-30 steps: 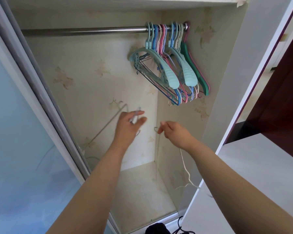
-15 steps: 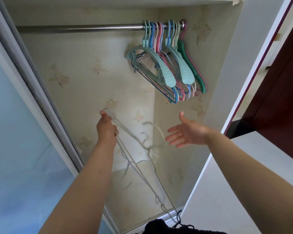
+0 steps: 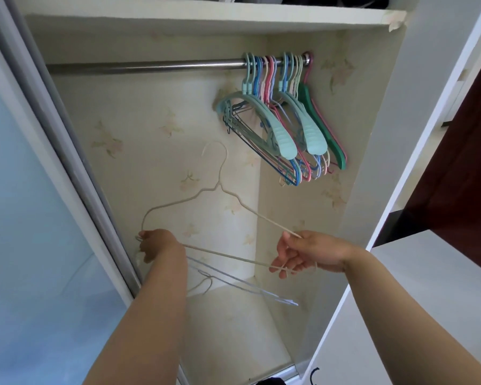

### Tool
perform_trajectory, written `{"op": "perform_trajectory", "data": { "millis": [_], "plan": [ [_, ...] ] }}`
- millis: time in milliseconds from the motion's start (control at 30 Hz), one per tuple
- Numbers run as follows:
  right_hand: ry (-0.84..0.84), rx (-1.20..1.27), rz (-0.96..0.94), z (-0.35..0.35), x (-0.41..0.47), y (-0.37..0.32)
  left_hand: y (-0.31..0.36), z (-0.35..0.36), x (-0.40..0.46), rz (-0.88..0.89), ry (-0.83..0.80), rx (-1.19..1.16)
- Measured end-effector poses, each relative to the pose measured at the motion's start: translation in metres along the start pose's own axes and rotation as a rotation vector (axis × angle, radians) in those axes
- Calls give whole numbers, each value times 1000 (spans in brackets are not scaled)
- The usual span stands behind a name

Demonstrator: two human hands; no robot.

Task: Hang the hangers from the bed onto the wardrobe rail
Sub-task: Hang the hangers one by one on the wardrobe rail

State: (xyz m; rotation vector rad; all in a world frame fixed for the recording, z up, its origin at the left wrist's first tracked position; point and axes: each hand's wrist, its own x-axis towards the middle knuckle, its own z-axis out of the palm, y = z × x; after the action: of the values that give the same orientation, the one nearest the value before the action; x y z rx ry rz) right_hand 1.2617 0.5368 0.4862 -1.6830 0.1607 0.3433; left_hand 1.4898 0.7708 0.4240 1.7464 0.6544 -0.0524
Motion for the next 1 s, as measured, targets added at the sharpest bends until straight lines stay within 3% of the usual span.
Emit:
{"op": "perform_trajectory", "data": {
  "millis": [167, 333, 433, 567, 700, 833, 933, 1000],
  "plan": [
    [451, -145, -199, 15, -1, -54, 8, 9, -7, -33, -199, -332],
    [881, -721, -360, 13, 4, -99, 29, 6, -38, -3, -418, -539],
    [1054, -950, -379, 8, 28, -126, 37, 5, -51, 99, -497, -477],
    [1078, -1142, -302, 1, 65, -158, 47, -1, -64, 286, -622, -371],
    [971, -1153, -181, -6, 82, -174, 60, -18, -81, 431, -701, -329],
    [1069, -1022, -9, -20, 76, -166, 69, -35, -92, 539, -704, -361],
    [1173, -1021, -36, -29, 76, -140, 73, -39, -93, 481, -633, -488],
    [1263, -986, -187, -25, 66, -110, 76, -40, -90, 373, -572, -616]
  ]
}}
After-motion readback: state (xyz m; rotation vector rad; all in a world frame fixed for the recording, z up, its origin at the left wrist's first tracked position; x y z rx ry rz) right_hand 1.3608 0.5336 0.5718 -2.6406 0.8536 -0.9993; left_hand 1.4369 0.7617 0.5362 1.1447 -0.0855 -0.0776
